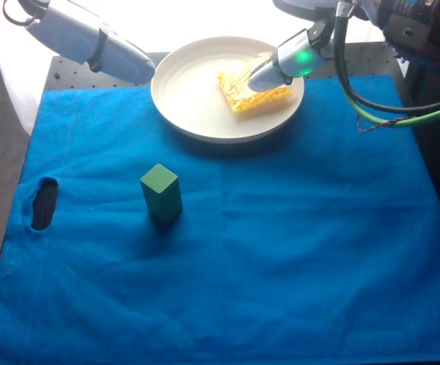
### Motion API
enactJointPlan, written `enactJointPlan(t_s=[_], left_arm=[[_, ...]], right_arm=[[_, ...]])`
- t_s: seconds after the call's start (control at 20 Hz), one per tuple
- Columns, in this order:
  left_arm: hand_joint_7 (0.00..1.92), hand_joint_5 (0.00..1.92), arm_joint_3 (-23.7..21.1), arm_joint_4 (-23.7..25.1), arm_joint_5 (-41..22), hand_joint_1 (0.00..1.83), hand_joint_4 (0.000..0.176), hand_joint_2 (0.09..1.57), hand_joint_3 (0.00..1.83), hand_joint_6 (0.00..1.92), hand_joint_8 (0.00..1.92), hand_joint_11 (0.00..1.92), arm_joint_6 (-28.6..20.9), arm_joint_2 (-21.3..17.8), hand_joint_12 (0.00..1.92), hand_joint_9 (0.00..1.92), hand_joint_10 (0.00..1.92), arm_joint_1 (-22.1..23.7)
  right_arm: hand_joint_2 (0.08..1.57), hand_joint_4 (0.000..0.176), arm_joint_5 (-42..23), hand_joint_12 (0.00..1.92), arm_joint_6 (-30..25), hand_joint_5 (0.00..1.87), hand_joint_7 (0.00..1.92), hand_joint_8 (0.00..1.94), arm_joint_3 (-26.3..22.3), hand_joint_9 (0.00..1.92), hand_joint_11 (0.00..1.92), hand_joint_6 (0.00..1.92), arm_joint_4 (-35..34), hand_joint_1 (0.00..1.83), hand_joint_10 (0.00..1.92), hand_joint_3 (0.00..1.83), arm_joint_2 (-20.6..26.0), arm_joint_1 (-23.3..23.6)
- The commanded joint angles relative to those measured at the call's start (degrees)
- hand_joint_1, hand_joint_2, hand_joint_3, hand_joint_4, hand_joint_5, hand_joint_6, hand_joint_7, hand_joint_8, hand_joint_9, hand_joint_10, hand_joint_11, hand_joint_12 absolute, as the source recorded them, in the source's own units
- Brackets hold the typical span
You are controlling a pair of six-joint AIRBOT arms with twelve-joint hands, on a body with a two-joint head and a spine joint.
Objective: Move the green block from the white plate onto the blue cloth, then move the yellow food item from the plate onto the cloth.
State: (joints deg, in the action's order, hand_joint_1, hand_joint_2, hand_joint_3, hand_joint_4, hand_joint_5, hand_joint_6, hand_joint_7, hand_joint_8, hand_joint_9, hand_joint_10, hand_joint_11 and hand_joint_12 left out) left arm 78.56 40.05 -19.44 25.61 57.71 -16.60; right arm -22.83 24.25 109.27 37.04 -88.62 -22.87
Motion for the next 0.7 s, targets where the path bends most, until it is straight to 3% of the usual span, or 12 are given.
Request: enactJointPlan(t_s=[0.0, 0.1, 0.15, 0.25, 0.3, 0.35, 0.4, 0.45, 0.5, 0.55, 0.65], left_arm=[[0.12, 0.0, 0.1, -1.5, -4.6, 0.55, 0.165, 0.69, 0.0, 0.0, 0.02, 0.11, -0.2, -0.1, 0.07, 0.12, 0.02, 1.1], [0.13, 0.0, 0.0, -1.5, -4.6, 0.57, 0.165, 0.69, 0.0, 0.0, 0.01, 0.1, -0.2, -0.2, 0.06, 0.11, 0.01, 1.4], [0.12, 0.0, -0.1, -1.5, -4.5, 0.56, 0.167, 0.69, 0.0, 0.0, 0.01, 0.1, -0.2, -0.2, 0.06, 0.11, 0.01, 1.5], [0.12, 0.0, -0.2, -1.3, -4.4, 0.55, 0.154, 0.71, 0.01, 0.0, 0.01, 0.1, -0.2, -0.2, 0.06, 0.11, 0.01, 1.6], [0.12, 0.0, -0.3, -1.3, -4.4, 0.54, 0.15, 0.71, 0.01, 0.0, 0.01, 0.11, -0.2, -0.2, 0.06, 0.11, 0.0, 1.8], [0.12, 0.0, -0.3, -1.2, -4.3, 0.54, 0.154, 0.71, 0.01, 0.0, 0.01, 0.1, -0.2, -0.2, 0.06, 0.11, 0.0, 2.0], [0.13, 0.0, -0.4, -0.9, -4.3, 0.54, 0.158, 0.71, 0.0, 0.0, 0.01, 0.11, -0.2, -0.2, 0.06, 0.12, 0.01, 2.1], [0.13, 0.0, -0.5, -0.8, -4.3, 0.55, 0.16, 0.7, 0.0, 0.0, 0.01, 0.11, -0.2, -0.2, 0.06, 0.13, 0.01, 2.1], [0.14, 0.0, -0.5, -0.8, -4.3, 0.55, 0.153, 0.71, 0.0, 0.0, 0.01, 0.12, -0.2, -0.2, 0.06, 0.13, 0.01, 2.2], [0.13, 0.0, -0.5, -0.8, -4.3, 0.54, 0.138, 0.74, 0.01, 0.0, 0.01, 0.12, -0.2, -0.1, 0.06, 0.12, 0.01, 2.3], [0.13, 0.0, -0.6, -0.8, -4.3, 0.52, 0.118, 0.76, 0.02, 0.0, 0.0, 0.11, -0.2, -0.1, 0.06, 0.13, 0.01, 2.3]], right_arm=[[0.78, 0.008, -4.4, 0.56, 0.1, 0.03, 0.11, 0.0, 0.2, 0.09, 0.0, 0.0, -1.8, 0.63, 0.01, 0.0, -0.1, 1.1], [0.77, 0.0, -3.6, 0.51, 0.1, 0.01, 0.09, 0.0, 0.2, 0.04, 0.0, 0.0, -1.2, 0.56, 0.0, 0.0, -0.4, 1.0], [0.77, 0.0, -3.3, 0.34, 0.1, 0.01, 0.08, 0.0, 0.2, 0.01, 0.0, 0.0, -0.7, 0.56, 0.0, 0.0, -0.5, 1.0], [0.71, 0.057, -2.5, 0.5, 0.1, 0.03, 0.05, 0.0, 0.2, 0.0, 0.0, 0.0, 0.3, 0.48, 0.0, 0.0, -0.8, 1.0], [0.7, 0.046, -2.1, 0.15, 0.1, 0.03, 0.02, 0.02, 0.3, 0.0, 0.0, 0.0, 0.7, 0.48, 0.0, 0.0, -1.0, 1.0], [0.7, 0.052, -1.5, 0.07, 0.1, 0.01, 0.0, 0.0, 0.5, 0.0, 0.0, 0.0, 1.1, 0.46, 0.0, 0.0, -1.3, 1.0], [0.67, 0.055, -1.1, 0.24, 0.1, 0.0, 0.0, 0.0, 0.7, 0.0, 0.0, 0.0, 1.3, 0.44, 0.0, 0.02, -1.6, 0.9], [0.67, 0.067, -0.8, 0.23, 0.1, 0.0, 0.0, 0.0, 0.9, 0.0, 0.0, 0.0, 1.4, 0.46, 0.0, 0.0, -1.7, 0.8], [0.69, 0.071, -0.5, 0.57, 0.1, 0.0, 0.0, 0.0, 1.2, 0.0, 0.0, 0.0, 1.4, 0.48, 0.0, 0.0, -1.9, 0.5], [0.71, 0.047, -0.3, 0.87, 0.1, 0.0, 0.0, 0.0, 1.2, 0.0, 0.0, 0.0, 1.4, 0.48, 0.0, 0.0, -1.9, 0.4], [0.69, 0.053, 0.1, 1.02, 0.1, 0.0, 0.0, 0.0, 1.2, 0.0, 0.0, 0.0, 1.4, 0.5, 0.0, 0.0, -2.0, 0.1]])
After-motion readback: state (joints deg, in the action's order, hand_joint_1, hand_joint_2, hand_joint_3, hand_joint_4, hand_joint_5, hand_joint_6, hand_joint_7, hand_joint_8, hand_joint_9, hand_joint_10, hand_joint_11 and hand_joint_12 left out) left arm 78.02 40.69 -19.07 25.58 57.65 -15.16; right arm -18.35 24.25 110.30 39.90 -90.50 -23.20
